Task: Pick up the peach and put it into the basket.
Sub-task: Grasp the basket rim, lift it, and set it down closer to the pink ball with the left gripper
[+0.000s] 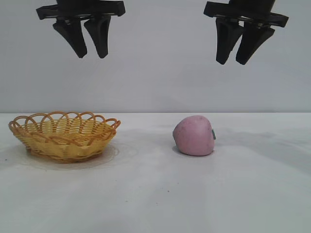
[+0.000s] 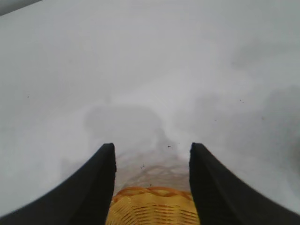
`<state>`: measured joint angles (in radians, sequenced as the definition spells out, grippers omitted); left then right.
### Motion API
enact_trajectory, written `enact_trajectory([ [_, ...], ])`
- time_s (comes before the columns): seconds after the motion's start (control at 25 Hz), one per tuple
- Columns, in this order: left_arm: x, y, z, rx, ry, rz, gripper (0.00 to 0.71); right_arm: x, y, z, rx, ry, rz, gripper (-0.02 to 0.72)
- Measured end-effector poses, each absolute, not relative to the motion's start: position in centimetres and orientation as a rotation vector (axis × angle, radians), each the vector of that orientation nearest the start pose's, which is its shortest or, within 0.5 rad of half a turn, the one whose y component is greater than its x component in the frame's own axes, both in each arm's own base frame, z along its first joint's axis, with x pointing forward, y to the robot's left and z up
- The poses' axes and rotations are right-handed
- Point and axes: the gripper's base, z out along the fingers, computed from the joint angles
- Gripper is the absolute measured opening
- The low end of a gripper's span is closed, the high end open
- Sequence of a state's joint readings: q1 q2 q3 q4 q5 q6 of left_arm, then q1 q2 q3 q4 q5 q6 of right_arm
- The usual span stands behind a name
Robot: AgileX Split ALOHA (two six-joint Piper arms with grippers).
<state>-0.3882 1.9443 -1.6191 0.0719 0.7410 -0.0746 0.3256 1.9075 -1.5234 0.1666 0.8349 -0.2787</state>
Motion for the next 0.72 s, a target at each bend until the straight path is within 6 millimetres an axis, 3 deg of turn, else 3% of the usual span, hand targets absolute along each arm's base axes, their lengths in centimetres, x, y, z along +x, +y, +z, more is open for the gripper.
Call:
enact_trajectory([
  [0.52, 40.6, -16.1, 25.8, 0.456, 2.529, -0.083, 0.365, 38.9, 14.3, 24.3, -0.696, 2.614, 0.215, 0.326],
  [0.72, 40.8, -13.1, 25.3, 0.469, 2.637, -0.106, 0.365, 38.9, 14.3, 24.3, -0.697, 2.616, 0.215, 0.326],
])
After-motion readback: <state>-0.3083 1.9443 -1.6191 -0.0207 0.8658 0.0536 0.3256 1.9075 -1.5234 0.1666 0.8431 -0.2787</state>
